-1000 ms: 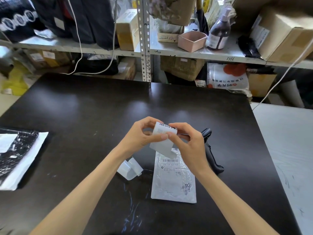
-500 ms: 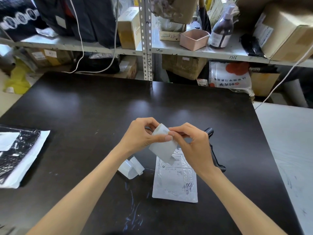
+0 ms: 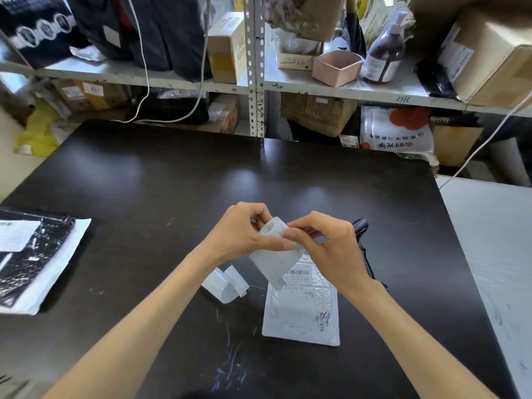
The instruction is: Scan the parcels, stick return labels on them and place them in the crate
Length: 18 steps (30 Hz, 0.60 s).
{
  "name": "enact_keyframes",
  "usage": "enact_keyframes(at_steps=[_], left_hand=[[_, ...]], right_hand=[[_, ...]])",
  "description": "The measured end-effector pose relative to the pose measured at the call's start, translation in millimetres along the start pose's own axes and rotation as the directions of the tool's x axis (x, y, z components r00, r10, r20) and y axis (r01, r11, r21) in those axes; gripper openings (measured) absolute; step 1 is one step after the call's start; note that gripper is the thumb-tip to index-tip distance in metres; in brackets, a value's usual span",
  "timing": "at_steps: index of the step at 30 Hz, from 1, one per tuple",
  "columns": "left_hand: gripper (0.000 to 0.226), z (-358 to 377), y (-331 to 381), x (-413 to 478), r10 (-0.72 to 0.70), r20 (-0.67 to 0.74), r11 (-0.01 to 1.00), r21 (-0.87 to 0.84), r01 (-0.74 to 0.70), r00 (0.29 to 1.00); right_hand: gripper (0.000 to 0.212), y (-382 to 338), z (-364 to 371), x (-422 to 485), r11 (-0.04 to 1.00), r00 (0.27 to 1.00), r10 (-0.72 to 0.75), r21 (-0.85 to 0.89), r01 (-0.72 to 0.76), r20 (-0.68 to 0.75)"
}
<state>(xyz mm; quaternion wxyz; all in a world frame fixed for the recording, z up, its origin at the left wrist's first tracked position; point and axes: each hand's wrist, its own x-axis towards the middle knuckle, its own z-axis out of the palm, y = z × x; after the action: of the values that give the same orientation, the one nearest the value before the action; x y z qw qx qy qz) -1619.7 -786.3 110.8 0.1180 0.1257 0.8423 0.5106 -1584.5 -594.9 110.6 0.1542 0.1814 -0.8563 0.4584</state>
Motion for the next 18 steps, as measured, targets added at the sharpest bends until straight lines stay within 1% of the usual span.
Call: enact_keyframes(at_steps=[2,5,7,10,14,15,16,17,18], left_hand=[[0.054,-1,0,0,-0.004,0.005,1.0,0.014,0.003,1.0],[0.051,-2,0,-1,0.001,0.003,1.0,0.0,-0.001,1.0],[0.046,-1,-1,-1,-0.002,-0.006,1.0,0.008,0.002,1.0],[0.039,-1,-2,-2,-0.008,-0.004,1.0,0.011,0.008,1.0],[0.036,-2,-3,-1,-0.011,0.035,1.0,0.017,0.01,0.999],[0.038,-3,-4,0,-0.014,0.055,1.0,0.016,0.013,0.998],[0.041,-5,-6,1,-0.017,0.074,1.0,0.02,0.015,0.997],[0.043,-7,-9,2,-0.021,0.089,0.999,0.04,0.017,0.996],[0.045,-9,-14,4,-0.022,0.096,0.997,0.081,0.014,0.995]], right_hand=[[0.027,0,0,0,0.998,0.999,-0.044,-0.043,0.045,0.022],[0.021,3,2,-2,0.988,0.996,-0.089,-0.121,0.092,0.028],[0.021,5,3,-2,0.982,0.995,-0.095,-0.161,0.097,0.016],[0.02,5,5,-3,0.985,0.997,-0.082,-0.155,0.08,-0.005],[0.019,6,7,-1,0.979,0.997,-0.083,-0.188,0.08,-0.008],[0.018,9,9,0,0.984,0.999,-0.038,-0.173,0.037,-0.003],[0.017,14,11,3,0.99,0.999,0.042,-0.132,-0.042,-0.005],[0.019,20,12,5,0.986,0.989,0.147,-0.075,-0.148,-0.018],[0.021,27,12,8,0.964,0.964,0.264,-0.013,-0.265,-0.042]])
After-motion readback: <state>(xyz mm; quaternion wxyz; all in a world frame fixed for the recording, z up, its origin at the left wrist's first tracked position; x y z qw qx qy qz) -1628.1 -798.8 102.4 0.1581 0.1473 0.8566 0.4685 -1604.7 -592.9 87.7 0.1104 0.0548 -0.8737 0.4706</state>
